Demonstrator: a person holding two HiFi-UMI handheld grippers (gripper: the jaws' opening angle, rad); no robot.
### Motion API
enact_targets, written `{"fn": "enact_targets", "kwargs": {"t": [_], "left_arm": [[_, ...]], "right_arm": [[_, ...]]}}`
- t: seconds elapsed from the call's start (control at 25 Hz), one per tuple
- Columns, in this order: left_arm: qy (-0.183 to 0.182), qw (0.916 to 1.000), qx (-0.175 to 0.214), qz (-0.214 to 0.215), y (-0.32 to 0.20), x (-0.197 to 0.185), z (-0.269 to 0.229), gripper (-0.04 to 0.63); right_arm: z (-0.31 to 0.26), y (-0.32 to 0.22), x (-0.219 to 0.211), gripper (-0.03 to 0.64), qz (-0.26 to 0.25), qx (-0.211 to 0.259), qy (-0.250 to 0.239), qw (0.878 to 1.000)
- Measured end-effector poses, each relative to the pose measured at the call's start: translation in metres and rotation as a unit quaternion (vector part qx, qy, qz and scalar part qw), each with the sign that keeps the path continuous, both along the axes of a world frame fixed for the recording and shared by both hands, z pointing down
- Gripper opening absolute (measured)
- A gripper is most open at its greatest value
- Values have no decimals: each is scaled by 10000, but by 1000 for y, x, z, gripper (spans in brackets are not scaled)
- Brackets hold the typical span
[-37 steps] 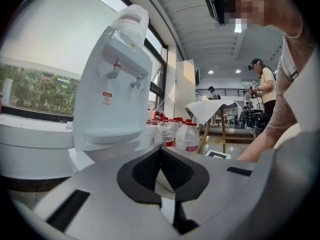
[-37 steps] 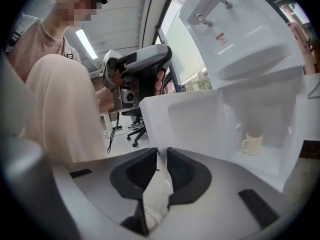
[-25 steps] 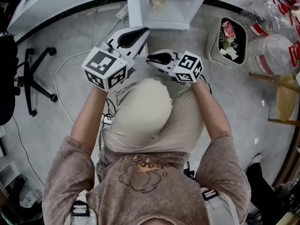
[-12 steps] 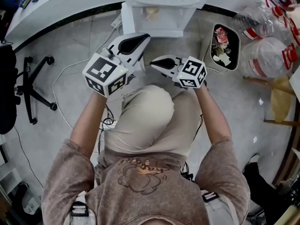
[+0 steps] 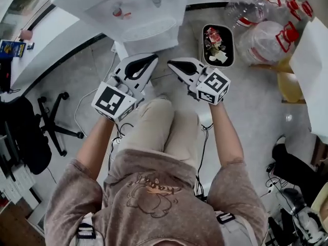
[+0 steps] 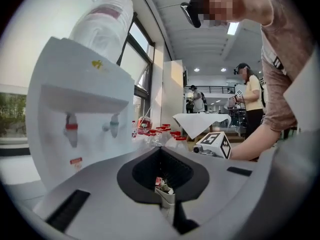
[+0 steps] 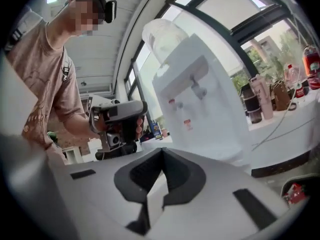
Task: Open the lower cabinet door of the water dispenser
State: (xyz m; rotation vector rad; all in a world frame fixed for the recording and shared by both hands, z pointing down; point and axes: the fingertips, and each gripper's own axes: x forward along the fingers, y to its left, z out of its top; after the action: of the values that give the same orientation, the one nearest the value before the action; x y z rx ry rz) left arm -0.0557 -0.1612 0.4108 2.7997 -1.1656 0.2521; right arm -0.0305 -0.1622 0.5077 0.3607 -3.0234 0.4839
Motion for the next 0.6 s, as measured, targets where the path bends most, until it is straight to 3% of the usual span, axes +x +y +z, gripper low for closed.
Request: {"fn": "enact_targets", "kwargs": {"t": [0.12, 0.36, 0.6], "left_arm": [[-9, 9997, -69, 236, -2, 12, -63, 17], [36, 9972, -266, 703, 3, 33, -192, 17], [111, 9946, -393, 959, 20, 46, -286, 17]], "right_arm": [[-76, -4, 22, 6, 495, -63, -108, 9987], [-228, 3, 59, 6, 1179, 105, 126, 9929], [-344, 26, 79, 6, 1798, 252, 278, 9830]]}}
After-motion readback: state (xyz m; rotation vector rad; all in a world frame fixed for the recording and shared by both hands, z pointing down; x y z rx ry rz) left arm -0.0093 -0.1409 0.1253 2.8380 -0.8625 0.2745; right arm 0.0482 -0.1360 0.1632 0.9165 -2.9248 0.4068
